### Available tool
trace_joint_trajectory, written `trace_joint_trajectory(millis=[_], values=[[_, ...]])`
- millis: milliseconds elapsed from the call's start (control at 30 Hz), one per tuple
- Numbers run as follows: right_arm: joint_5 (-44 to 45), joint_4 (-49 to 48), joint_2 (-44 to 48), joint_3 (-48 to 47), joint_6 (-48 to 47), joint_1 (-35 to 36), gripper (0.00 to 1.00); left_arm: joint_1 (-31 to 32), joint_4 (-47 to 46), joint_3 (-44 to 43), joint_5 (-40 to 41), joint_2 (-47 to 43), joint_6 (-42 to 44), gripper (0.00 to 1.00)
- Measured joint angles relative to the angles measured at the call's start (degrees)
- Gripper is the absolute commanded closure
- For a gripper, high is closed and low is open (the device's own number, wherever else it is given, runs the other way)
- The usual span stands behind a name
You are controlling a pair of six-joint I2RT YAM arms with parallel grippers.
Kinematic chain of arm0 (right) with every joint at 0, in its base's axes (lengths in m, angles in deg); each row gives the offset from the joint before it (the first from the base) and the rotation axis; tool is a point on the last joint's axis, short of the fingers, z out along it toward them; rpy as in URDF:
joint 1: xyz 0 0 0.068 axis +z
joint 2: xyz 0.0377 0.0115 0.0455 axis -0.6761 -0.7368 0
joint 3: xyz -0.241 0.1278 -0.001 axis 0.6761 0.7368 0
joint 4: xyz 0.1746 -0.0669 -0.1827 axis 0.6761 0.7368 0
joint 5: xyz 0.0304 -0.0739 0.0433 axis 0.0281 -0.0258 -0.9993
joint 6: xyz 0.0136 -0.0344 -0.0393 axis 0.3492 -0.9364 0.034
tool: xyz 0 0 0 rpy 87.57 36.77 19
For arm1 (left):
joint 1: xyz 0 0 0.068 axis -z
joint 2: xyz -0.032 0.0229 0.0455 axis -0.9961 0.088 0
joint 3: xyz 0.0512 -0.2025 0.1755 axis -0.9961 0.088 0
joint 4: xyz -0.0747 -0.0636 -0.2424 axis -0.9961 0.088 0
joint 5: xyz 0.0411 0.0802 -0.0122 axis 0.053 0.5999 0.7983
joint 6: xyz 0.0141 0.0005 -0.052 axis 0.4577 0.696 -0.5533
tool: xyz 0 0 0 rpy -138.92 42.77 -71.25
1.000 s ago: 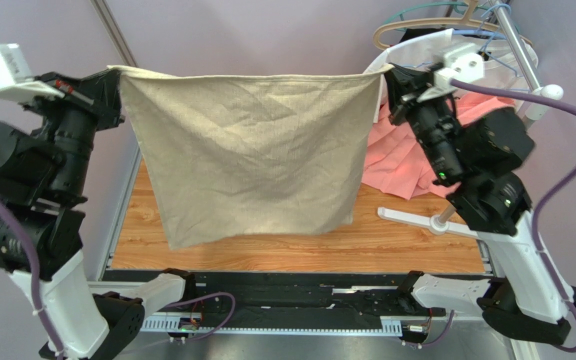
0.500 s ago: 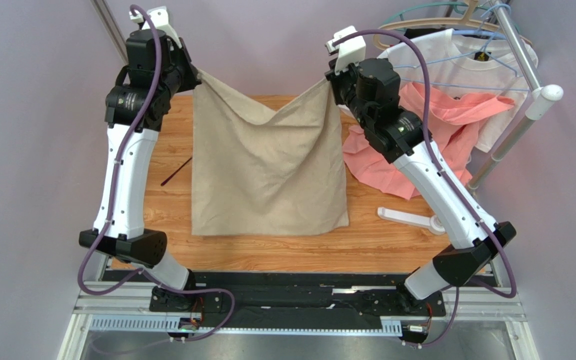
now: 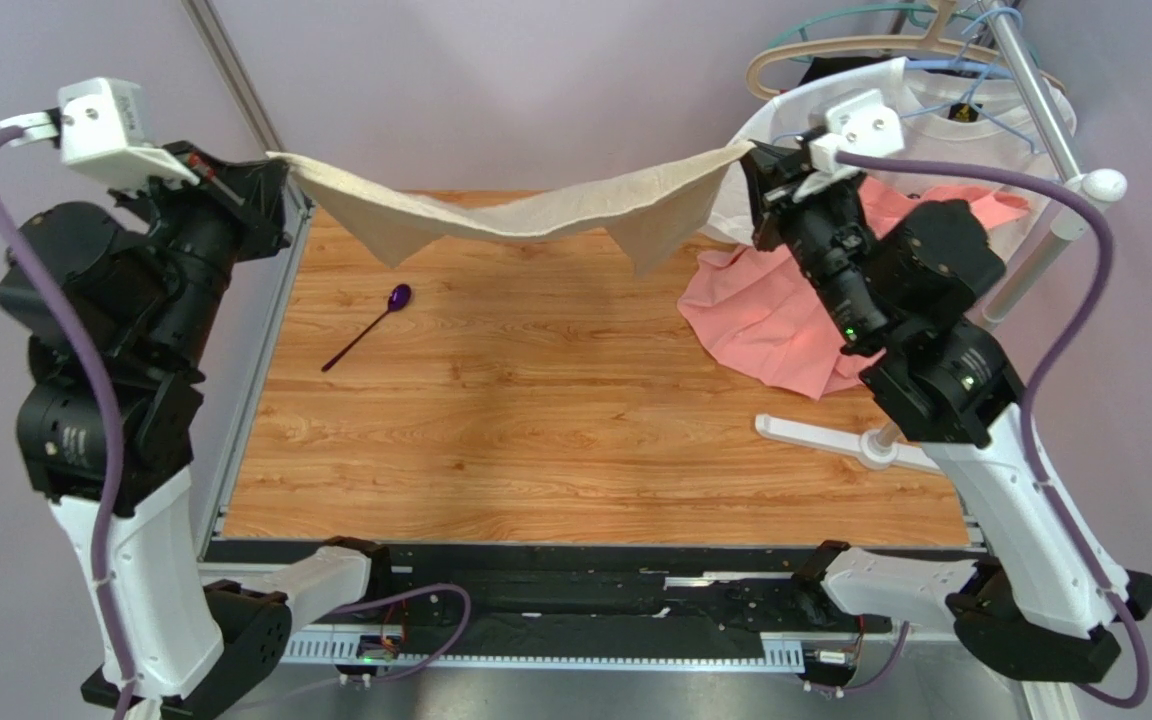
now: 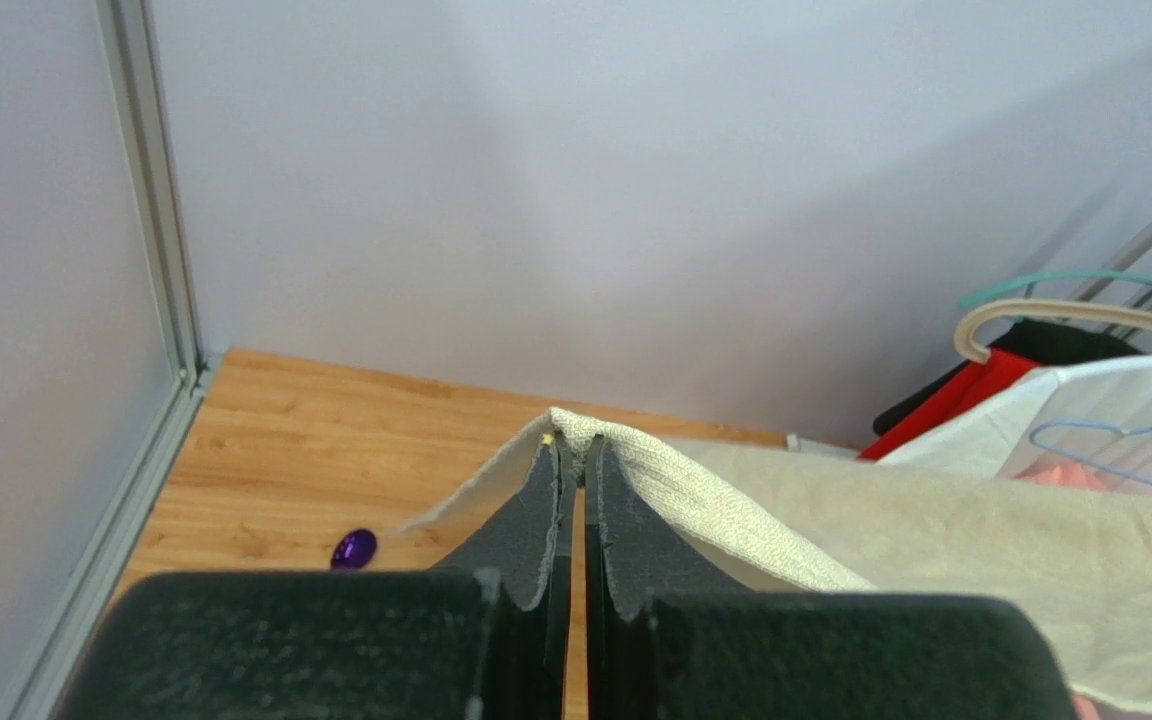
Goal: Fold the napkin, place the utensils inside, and roll it up
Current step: Flatten the napkin out
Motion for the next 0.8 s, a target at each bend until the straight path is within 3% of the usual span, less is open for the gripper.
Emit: trace_joint_trajectory(millis=[300,433,567,667,800], values=[[1.0,2.1,3.4,-3.1,-0.3,4.5,1.00,0.0,9.7,-13.4,2.6,2.0,1.2,1.00],[2.4,1.9,1.2,-3.2,-1.2,4.4,1.00,0.0,9.8,-11.8,3.5,3.3,2.3,1.00],[1.2,0.2,-4.5,-2.6,-0.5,0.3,1.00,0.0,6.5,-3.3,4.5,6.8,3.0,1.00],[-1.1,-1.2,-11.3,-1.3,1.1,-4.3,1.00,-0.6,3.8,0.9,4.5,14.3,3.3,1.00],[-4.7,-2.1,-25.4,-1.2,3.7,-10.2,1.00,-2.9,1.7,-1.3,3.2,33.0,3.4,0.98]])
